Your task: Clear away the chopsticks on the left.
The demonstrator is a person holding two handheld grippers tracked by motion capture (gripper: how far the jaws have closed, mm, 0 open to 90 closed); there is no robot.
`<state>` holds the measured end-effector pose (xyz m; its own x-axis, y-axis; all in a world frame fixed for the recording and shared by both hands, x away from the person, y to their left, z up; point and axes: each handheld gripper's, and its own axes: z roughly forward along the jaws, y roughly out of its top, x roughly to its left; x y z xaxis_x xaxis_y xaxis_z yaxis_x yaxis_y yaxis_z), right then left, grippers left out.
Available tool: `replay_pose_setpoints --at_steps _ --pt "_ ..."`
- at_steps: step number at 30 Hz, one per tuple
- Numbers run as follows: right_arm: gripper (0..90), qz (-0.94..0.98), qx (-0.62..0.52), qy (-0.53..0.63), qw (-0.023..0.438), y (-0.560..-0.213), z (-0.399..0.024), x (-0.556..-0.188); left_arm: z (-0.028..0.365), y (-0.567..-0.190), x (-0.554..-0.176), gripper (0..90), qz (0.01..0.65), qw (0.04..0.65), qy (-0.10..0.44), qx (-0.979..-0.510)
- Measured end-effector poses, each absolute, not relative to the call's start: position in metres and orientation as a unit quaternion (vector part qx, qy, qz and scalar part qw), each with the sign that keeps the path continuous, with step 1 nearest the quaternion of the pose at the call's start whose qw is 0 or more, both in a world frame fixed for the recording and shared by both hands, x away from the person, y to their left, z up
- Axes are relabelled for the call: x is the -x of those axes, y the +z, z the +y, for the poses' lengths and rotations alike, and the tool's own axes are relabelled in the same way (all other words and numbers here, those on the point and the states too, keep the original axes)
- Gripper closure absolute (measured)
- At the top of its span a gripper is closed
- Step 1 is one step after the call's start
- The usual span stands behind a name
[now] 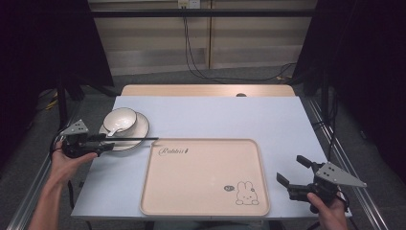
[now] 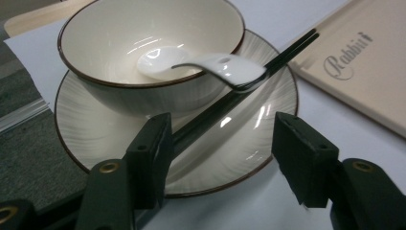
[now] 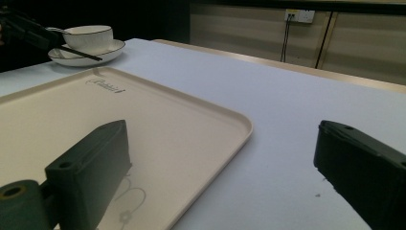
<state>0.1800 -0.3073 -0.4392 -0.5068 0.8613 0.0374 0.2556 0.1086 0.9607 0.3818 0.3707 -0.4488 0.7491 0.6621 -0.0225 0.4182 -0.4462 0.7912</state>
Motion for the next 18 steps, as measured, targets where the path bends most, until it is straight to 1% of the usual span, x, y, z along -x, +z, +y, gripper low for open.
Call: replay_pose_setpoints --at_steps 6,13,16,18 --pt "4.9 0.688 -0.407 0.531 0.282 -0.4396 -0.307 -0.1803 0.3676 -0.453 -0.3895 43.4 0.319 0.408 0.152 -0.842" --pt "4.9 0.689 -0.407 0.529 0.281 -0.4395 -0.3077 -0.1799 0.3695 -0.4536 -0.3895 58.1 0.314 0.402 0.157 -0.846" --pt "4.9 0.691 -0.404 0.528 0.283 -0.4396 -0.3078 -0.1808 0.3672 -0.4556 -0.3894 59.0 0.303 0.379 0.156 -0.86" --pt "4.9 0.691 -0.404 0.529 0.283 -0.4396 -0.3076 -0.1807 0.3658 -0.4566 -0.3891 59.8 0.305 0.378 0.157 -0.86"
